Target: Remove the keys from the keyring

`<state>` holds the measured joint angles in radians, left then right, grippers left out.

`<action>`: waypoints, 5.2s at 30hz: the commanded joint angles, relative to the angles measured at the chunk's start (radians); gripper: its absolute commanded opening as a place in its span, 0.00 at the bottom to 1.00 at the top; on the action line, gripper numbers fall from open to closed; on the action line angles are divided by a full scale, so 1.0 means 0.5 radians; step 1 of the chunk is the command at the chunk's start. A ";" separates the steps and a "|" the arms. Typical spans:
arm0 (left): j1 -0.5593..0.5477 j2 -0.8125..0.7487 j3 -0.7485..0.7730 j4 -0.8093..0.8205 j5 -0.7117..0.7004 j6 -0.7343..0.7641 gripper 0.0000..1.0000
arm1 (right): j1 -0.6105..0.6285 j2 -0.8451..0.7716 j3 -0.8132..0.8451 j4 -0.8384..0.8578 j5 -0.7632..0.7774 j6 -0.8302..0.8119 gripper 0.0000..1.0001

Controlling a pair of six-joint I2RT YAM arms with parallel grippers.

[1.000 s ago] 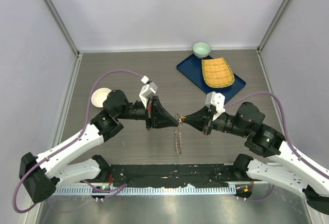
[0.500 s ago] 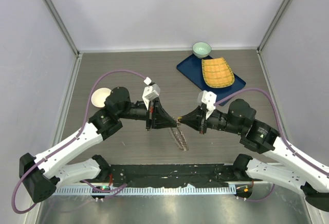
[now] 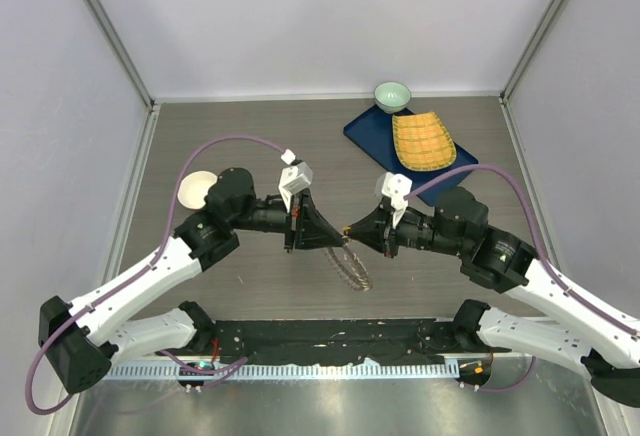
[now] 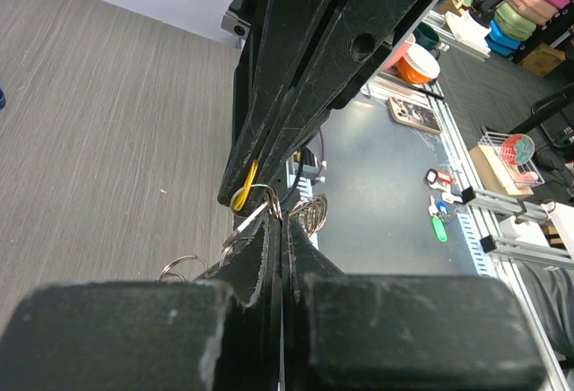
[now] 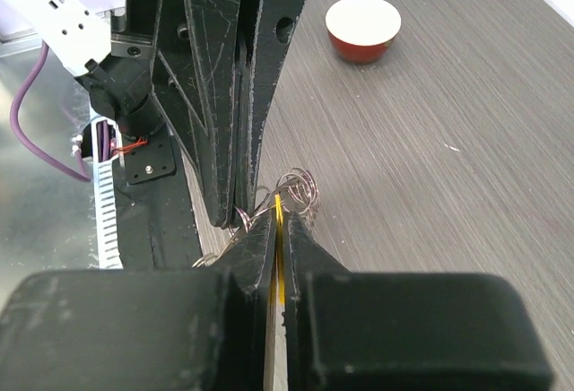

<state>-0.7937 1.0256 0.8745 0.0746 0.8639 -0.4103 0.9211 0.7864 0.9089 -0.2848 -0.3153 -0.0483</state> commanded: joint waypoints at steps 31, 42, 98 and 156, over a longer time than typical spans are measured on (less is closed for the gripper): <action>-0.020 0.158 -0.433 1.569 -0.129 -0.857 0.00 | 0.002 0.421 0.940 -0.740 0.388 -0.370 0.46; -0.020 0.271 -0.503 1.961 -0.221 -1.020 0.00 | -0.001 0.547 1.124 -1.047 0.358 -0.459 0.52; -0.020 0.247 -0.457 2.097 -0.277 -1.075 0.00 | -0.053 -0.005 0.538 -0.510 0.296 0.707 0.40; -0.017 0.075 -0.160 0.727 -0.135 -0.076 0.73 | -0.182 0.127 0.615 -0.795 -0.225 0.391 0.01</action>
<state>-0.7990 1.1450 0.7429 0.7490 0.8268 -0.7265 0.8333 0.8219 1.1393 -0.6155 -0.3897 0.2180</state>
